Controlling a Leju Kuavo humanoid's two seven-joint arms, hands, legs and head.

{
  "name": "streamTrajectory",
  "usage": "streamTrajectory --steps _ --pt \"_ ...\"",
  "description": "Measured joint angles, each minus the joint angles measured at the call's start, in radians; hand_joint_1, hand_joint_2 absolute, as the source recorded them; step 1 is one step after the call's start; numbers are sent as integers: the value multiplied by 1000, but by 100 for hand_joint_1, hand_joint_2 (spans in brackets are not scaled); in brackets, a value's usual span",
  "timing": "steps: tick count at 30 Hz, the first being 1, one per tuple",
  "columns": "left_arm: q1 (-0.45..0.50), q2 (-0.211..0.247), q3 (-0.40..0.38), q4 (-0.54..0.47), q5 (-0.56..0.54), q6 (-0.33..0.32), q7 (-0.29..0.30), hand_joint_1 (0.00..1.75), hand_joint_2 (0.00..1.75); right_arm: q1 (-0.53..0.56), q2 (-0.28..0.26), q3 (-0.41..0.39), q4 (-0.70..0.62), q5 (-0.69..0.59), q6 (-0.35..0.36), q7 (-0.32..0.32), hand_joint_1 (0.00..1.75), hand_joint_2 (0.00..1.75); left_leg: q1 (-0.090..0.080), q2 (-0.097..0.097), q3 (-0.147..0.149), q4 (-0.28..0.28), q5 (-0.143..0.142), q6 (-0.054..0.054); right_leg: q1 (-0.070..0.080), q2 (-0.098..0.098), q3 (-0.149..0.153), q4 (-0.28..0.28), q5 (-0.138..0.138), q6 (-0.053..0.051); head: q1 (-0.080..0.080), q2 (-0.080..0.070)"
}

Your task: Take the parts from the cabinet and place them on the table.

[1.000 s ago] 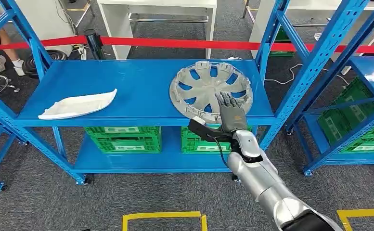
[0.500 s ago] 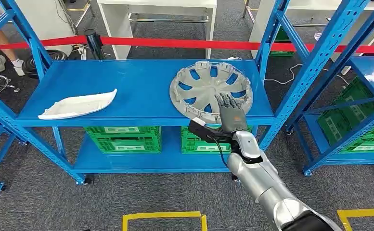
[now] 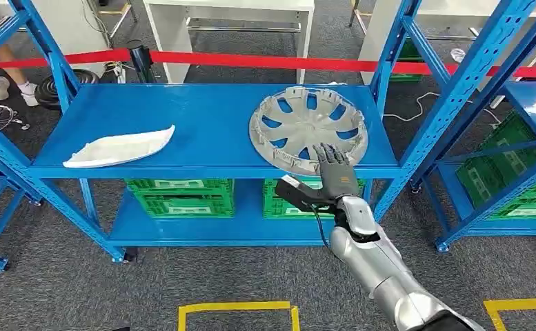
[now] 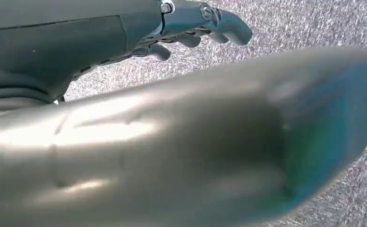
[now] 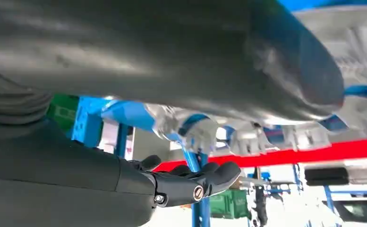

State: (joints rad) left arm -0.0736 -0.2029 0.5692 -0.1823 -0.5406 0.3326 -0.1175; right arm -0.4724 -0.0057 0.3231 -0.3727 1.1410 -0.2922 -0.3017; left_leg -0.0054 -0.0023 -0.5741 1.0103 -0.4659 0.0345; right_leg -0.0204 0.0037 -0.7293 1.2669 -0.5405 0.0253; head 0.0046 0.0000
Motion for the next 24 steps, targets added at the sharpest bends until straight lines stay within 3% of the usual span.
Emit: streamTrajectory --steps 2,3,4,7,9,10,12,13,14,15,17,18,19,20,22,24 --pt "-4 0 0 0 -5 -5 1 0 0 0 -5 -2 0 0 -6 0 0 0 0 -1 0 6 -5 -6 4 -1 97 -176 75 -12 0 0" --pt "-6 0 0 0 -7 -6 1 0 0 -1 -8 -3 0 0 -8 -1 0 0 0 -1 -1 10 -8 -11 7 -4 126 -241 73 -19 0 0" --pt "-9 0 0 -1 -8 -6 2 0 0 0 -8 -3 0 -1 -9 -4 0 0 -6 -1 -4 14 -12 -18 14 -4 127 -244 77 -20 -1 0" --pt "-12 -2 0 -1 -12 -9 5 0 0 3 -13 -10 0 -7 -6 -14 0 0 0 0 0 4 -9 -37 19 0 124 -241 76 -34 -1 0" --pt "-14 -1 0 -3 -12 -9 3 0 0 3 -14 -12 -2 -5 -6 -16 0 0 -1 -1 -11 28 -30 -50 5 0 133 -254 82 -48 -3 0" --pt "-16 -1 0 -3 -12 -9 2 0 0 2 -14 -13 -3 -3 -5 -17 0 0 1 -1 -35 85 -63 -57 3 0 134 -254 81 -52 -9 0" --pt "-17 -1 0 -3 -13 -9 2 0 0 4 -14 -13 -3 -2 -2 -18 0 0 10 -1 -117 248 -134 -69 3 0 134 -254 79 -55 -11 0" --pt "-15 -1 0 -2 -13 -9 2 0 0 5 -14 -13 -3 -1 0 -18 0 0 14 0 -149 305 -146 -73 2 0 135 -254 78 -55 -11 0" --pt "-15 -1 0 -2 -14 -13 3 0 0 6 -14 -14 -3 0 5 -18 0 0 17 0 -160 317 -136 -76 2 0 136 -254 76 -54 -11 0" --pt "-16 -1 0 -2 -14 -16 4 0 0 7 -14 -15 -3 0 9 -18 0 0 20 0 -146 280 -103 -78 0 1 139 -254 74 -52 -11 0" --pt "-18 -1 0 -3 -14 -18 5 0 0 7 -15 -18 -3 1 10 -18 0 0 24 0 -62 104 -6 -81 -6 3 151 -253 67 -42 -11 0" --pt "-17 -2 0 -2 -14 -18 6 0 0 6 -16 -19 -3 2 10 -17 0 0 28 0 -27 26 20 -83 -5 3 154 -252 63 -35 -12 0" --pt "-19 -5 0 -2 -14 -20 7 0 0 5 -18 -21 -3 2 10 -16 0 0 21 -2 -10 6 3 -82 0 4 152 -248 60 -28 -19 0" --pt "-19 -5 0 -2 -14 -20 8 0 0 5 -19 -22 -3 3 10 -15 0 0 22 -4 -16 10 5 -67 1 4 149 -249 63 -23 -16 0" --pt "-17 -5 0 -2 -14 -21 11 0 0 5 -20 -24 -3 3 10 -15 0 0 17 -5 -22 13 2 -52 -1 4 149 -256 66 -11 -13 0" --pt "-17 -5 0 -2 -14 -22 11 0 0 5 -23 -26 -3 4 8 -16 0 0 21 -4 -15 4 6 -32 -5 1 145 -241 50 1 -12 0"
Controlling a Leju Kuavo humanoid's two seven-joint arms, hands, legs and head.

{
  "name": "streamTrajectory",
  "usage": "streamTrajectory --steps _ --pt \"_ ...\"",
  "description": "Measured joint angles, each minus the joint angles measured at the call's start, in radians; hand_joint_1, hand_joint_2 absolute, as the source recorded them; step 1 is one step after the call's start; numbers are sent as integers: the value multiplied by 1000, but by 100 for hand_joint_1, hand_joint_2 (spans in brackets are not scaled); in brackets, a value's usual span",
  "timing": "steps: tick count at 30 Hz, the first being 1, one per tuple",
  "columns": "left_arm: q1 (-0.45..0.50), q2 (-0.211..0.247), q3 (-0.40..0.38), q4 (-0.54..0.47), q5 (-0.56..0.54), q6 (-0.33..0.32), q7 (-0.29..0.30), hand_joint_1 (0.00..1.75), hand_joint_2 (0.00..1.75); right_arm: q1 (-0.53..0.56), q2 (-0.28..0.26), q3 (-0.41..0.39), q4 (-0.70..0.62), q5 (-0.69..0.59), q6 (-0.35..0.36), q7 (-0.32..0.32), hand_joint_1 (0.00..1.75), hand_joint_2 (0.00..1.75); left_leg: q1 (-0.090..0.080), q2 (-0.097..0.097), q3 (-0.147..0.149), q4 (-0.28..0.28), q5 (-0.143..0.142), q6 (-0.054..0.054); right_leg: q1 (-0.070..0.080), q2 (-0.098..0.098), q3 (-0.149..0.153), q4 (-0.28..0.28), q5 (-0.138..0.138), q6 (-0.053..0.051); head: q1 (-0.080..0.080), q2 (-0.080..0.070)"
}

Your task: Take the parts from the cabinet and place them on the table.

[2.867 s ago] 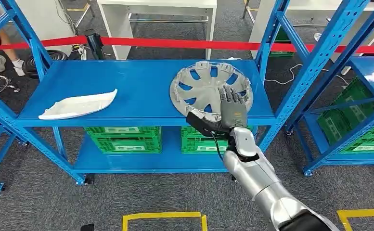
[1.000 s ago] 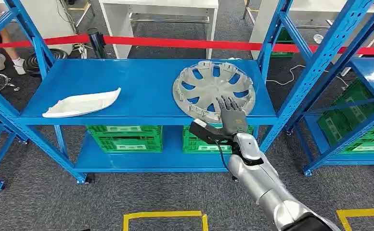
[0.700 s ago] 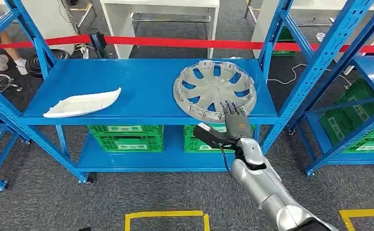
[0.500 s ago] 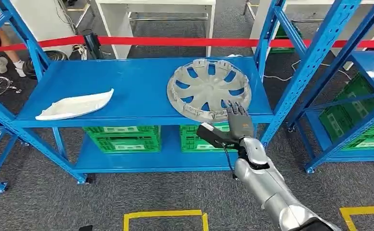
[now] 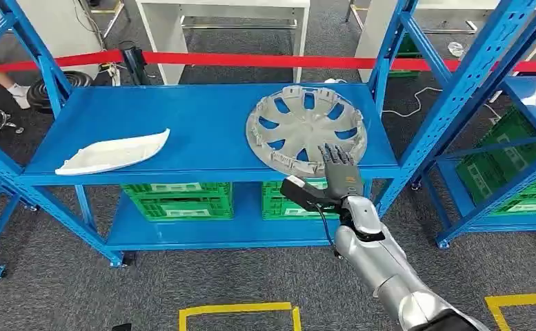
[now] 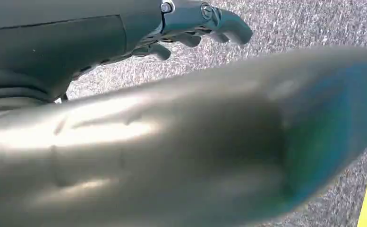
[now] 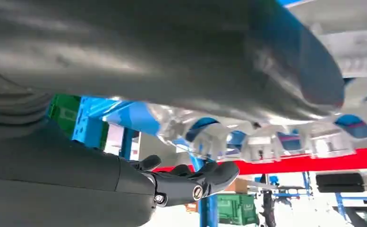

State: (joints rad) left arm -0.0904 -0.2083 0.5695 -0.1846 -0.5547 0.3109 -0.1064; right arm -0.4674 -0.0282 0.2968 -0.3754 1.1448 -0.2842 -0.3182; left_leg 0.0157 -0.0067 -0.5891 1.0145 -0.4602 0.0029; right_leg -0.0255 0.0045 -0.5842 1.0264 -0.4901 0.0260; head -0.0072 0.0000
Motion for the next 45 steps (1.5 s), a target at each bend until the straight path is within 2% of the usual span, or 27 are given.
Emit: streamTrajectory --steps 1,3,5,7,9,10,13,15,16,18,20,21,22,24,25,30,32,34,35,36,37,39,40,41,42,43,45 --pt "-1 0 0 0 0 0 0 0 0 -2 0 0 0 1 -1 -2 0 0 0 0 1 0 -2 7 1 -1 -23 46 -27 0 2 0" --pt "0 0 0 0 -1 -4 0 0 0 1 -1 -1 0 3 -2 -2 0 0 -4 0 1 0 -7 16 5 -1 -109 213 -96 1 5 0" --pt "3 0 0 0 -3 -5 0 0 0 10 -3 -1 0 5 -2 -2 0 0 -10 0 4 2 -11 21 9 -1 -173 315 -110 -3 5 0" --pt "3 0 0 0 -3 -5 0 0 0 13 -5 -1 0 7 -2 -2 0 0 -14 -2 12 4 -16 22 12 -1 -140 225 -37 -13 5 0" --pt "2 0 0 0 -4 -5 0 0 0 12 -5 -1 0 10 -2 0 0 0 -18 -3 25 4 -25 18 20 -1 -53 41 55 -32 5 0" --pt "2 -1 0 1 -4 -5 -1 0 0 11 -6 -1 0 11 -1 2 0 0 -22 -2 25 5 -29 13 28 -4 -34 10 37 -45 3 0" --pt "2 -3 0 0 -4 -4 -3 0 0 13 -7 -2 0 16 2 2 0 0 -17 -2 23 1 -30 -4 35 0 -31 -4 34 -48 4 0" --pt "1 -2 0 -1 -4 -4 -3 0 0 13 -7 -2 -1 16 2 1 0 0 -18 -1 23 6 -40 -15 19 -1 -17 -21 39 -54 5 0" --pt "1 -2 0 -1 -5 -4 -3 0 0 12 -7 -2 -2 12 5 -5 0 0 -21 0 9 45 -61 -21 16 -1 -9 -24 36 -61 1 0" --pt "1 -2 0 0 -13 -8 2 0 0 13 -5 -7 -2 -11 24 -29 0 0 -13 1 -69 193 -121 -33 15 -3 0 -24 29 -66 -4 0" --pt "4 -2 0 0 -16 -10 3 0 0 19 -5 -12 -2 -17 27 -34 0 0 -6 1 -141 306 -144 -41 14 -3 7 -23 20 -65 -3 0" --pt "6 -2 0 0 -16 -13 5 0 0 22 -5 -15 -2 -15 27 -32 0 0 -3 1 -145 294 -118 -44 13 -2 13 -22 15 -63 -3 0" --pt "5 -2 0 0 -19 -14 5 0 0 24 -5 -17 -2 -13 27 -29 0 0 -1 2 -126 242 -75 -45 12 -1 19 -21 10 -60 -3 0" --pt "5 -2 0 0 -21 -15 6 0 0 25 -5 -19 -2 -10 27 -25 0 0 3 3 -48 63 28 -48 7 0 34 -19 -3 -49 -3 0" --pt "5 -3 0 1 -21 -15 6 0 0 24 -5 -21 -3 -7 27 -21 0 0 2 2 -27 23 22 -49 9 2 37 -17 -8 -42 -4 0" --pt "5 -5 0 1 -20 -16 10 0 0 23 -7 -24 -5 -1 38 -11 0 0 -1 1 -14 1 12 -2 9 2 36 -20 -21 -12 -1 0" --pt "2 -6 0 0 -20 -16 10 0 0 16 -7 -24 -6 5 41 -12 0 0 -1 0 -9 0 6 8 10 -1 -6 71 -63 -8 3 0" --pt "3 -6 0 1 -16 -14 9 0 0 15 -7 -24 -6 8 49 -11 0 0 -6 1 -6 1 1 16 11 -1 -108 252 -132 -6 5 0" --pt "4 -6 0 1 -14 -14 7 0 0 18 -8 -24 -6 8 53 -12 0 0 -8 1 -4 2 -2 19 11 -1 -145 308 -139 -7 5 0" --pt "4 -6 0 1 -14 -14 7 0 0 19 -8 -24 -6 8 54 -12 0 0 -10 0 -1 2 -5 19 11 -1 -159 312 -119 -10 5 0" --pt "4 -6 0 1 -14 -14 6 0 0 20 -8 -24 -6 10 55 -13 0 0 -11 -2 5 2 -9 19 12 -1 -148 270 -80 -14 6 0" --pt "4 -10 0 0 -14 -11 4 0 0 18 -9 -24 -6 14 54 -17 0 0 -14 -4 21 3 -18 16 18 -1 -65 78 33 -29 6 0" --pt "4 -12 0 1 -15 -6 4 0 0 18 -10 -24 -6 15 54 -20 0 0 -13 -5 23 3 -23 13 25 -2 -38 10 49 -41 6 0" --pt "3 -14 0 1 -16 -3 3 0 0 18 -11 -24 -6 16 54 -21 0 0 -20 -6 19 6 -25 7 30 -3 -29 -6 40 -43 3 0" --pt "3 -14 0 1 -17 -1 2 0 0 17 -11 -24 -6 18 55 -23 0 0 -17 -8 17 4 -23 2 30 -1 -27 -8 39 -42 5 0" --pt "6 -14 0 1 -17 2 0 0 0 19 -9 -24 -6 19 55 -22 0 0 -21 -7 17 8 -28 8 26 1 -27 -15 43 -29 4 0" --pt "8 -14 0 2 -17 5 -4 0 0 19 -10 -24 -6 23 55 -22 0 0 -18 -5 20 2 -25 3 29 4 -26 -14 41 -32 5 0"
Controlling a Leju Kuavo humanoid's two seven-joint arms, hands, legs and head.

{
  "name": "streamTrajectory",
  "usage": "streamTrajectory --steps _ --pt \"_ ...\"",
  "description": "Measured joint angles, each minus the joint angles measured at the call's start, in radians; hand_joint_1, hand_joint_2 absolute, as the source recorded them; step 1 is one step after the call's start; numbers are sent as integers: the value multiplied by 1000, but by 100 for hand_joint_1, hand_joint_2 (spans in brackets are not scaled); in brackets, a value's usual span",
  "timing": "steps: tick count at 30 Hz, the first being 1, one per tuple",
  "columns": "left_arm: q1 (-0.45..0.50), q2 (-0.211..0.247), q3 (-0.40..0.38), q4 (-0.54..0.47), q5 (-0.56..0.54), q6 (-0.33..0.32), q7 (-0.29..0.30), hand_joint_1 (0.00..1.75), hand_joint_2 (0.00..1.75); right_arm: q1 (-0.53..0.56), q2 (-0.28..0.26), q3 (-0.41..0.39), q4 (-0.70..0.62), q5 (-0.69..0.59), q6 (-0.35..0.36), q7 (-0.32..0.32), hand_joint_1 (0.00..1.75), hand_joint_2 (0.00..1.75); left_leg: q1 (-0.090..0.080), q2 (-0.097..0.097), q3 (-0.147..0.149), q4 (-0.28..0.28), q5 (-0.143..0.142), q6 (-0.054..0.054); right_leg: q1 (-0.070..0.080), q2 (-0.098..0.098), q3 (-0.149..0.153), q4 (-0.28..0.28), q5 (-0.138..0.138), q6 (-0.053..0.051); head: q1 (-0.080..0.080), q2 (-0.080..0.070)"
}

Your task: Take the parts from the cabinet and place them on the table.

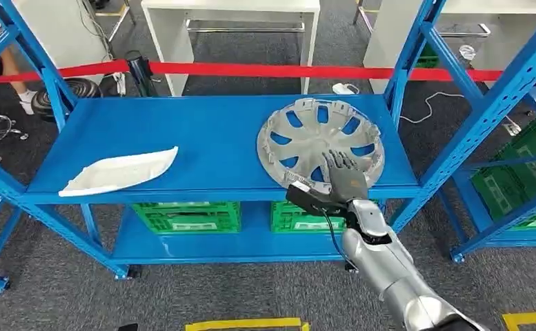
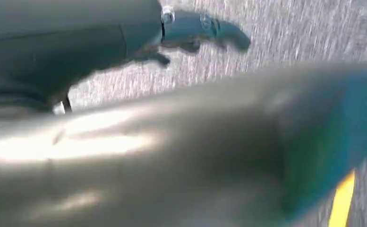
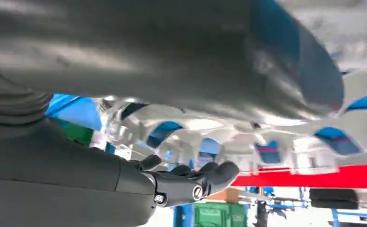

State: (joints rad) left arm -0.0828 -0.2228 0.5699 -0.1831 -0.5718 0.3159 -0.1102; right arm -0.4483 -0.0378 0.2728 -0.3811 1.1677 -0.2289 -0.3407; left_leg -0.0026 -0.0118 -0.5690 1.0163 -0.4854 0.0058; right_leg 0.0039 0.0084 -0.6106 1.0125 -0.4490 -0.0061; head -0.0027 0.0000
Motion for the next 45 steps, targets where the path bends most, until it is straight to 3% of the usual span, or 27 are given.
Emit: streamTrajectory --steps 8,9,31,44,45 --pt "0 3 0 0 0 1 11 0 0 -5 5 0 0 8 19 10 0 0 0 0 6 -13 4 -11 0 -1 0 0 -3 -10 0 0" --pt "0 3 0 0 0 4 10 0 0 -5 6 0 0 8 23 9 0 175 0 0 6 -14 5 -12 0 -1 0 0 -3 -10 0 0" --pt "-7 3 0 0 -19 -1 8 0 0 9 8 0 7 3 42 21 0 175 -1 0 6 -13 4 -11 -3 -1 1 0 -2 -10 0 0" --pt "-10 3 0 0 -18 -5 -2 0 0 8 -11 1 20 28 124 71 0 175 -1 0 7 -13 5 -11 -3 -1 1 0 -2 -10 0 0" --pt "-10 3 0 0 -18 -5 -2 0 0 7 -15 1 21 29 133 75 16 175 -1 0 7 -13 4 -11 -3 -1 2 0 -2 -10 0 0"
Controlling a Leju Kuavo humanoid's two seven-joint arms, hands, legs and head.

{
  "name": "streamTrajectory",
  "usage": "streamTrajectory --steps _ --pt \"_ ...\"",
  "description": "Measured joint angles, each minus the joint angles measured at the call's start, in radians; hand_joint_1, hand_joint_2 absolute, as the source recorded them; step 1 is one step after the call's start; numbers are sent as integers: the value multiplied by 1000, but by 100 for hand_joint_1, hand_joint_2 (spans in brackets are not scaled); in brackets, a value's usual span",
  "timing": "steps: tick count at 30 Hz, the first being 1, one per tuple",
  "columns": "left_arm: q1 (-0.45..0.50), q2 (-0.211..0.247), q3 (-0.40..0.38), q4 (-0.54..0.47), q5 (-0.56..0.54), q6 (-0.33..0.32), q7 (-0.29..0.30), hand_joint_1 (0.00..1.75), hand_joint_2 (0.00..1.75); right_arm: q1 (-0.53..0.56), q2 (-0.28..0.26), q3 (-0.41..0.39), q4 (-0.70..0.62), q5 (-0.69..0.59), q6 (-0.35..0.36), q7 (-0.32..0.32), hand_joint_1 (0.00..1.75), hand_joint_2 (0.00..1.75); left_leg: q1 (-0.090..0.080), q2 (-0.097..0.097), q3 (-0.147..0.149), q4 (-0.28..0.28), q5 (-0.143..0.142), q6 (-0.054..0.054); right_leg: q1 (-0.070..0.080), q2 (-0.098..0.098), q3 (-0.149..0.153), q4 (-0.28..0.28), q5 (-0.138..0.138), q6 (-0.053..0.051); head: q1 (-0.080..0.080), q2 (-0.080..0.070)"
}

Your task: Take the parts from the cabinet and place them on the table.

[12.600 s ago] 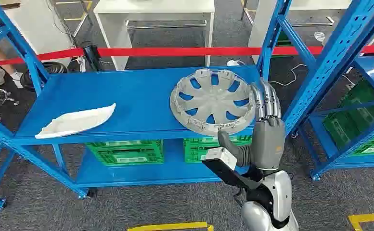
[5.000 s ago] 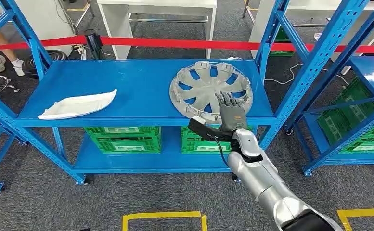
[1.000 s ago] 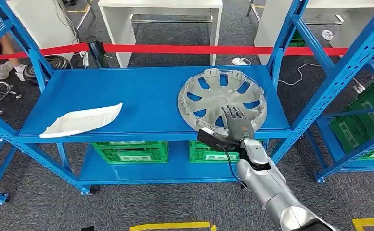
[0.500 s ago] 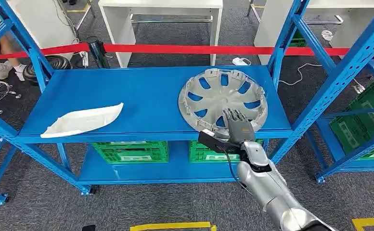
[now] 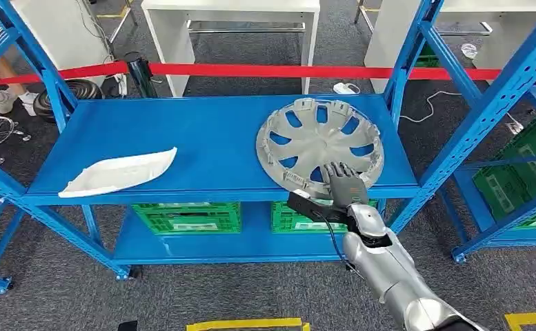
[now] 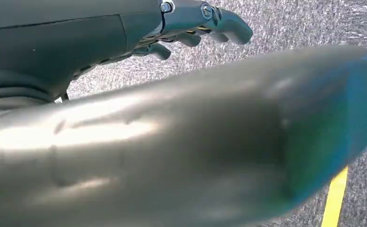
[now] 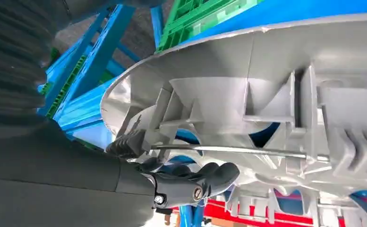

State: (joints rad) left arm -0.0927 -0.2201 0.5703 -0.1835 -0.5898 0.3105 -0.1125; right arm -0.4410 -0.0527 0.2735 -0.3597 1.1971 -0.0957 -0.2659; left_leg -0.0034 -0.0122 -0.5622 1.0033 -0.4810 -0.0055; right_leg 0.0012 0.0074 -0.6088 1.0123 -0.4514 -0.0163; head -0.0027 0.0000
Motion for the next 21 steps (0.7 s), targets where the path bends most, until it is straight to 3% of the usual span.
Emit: streamTrajectory --steps 1,11,21 --pt "0 0 0 0 0 0 0 0 0 -1 -2 0 0 2 11 8 175 175 0 0 0 0 0 0 0 0 1 0 0 0 0 0" --pt "-8 0 0 -1 0 0 -12 0 0 -15 -27 3 3 7 63 22 175 175 0 -1 3 1 0 1 0 -1 4 0 0 0 0 0" --pt "-9 0 0 -1 -1 1 -16 0 0 -21 -33 6 3 6 57 15 175 175 0 -1 7 1 -1 1 0 -1 8 0 0 1 0 0"
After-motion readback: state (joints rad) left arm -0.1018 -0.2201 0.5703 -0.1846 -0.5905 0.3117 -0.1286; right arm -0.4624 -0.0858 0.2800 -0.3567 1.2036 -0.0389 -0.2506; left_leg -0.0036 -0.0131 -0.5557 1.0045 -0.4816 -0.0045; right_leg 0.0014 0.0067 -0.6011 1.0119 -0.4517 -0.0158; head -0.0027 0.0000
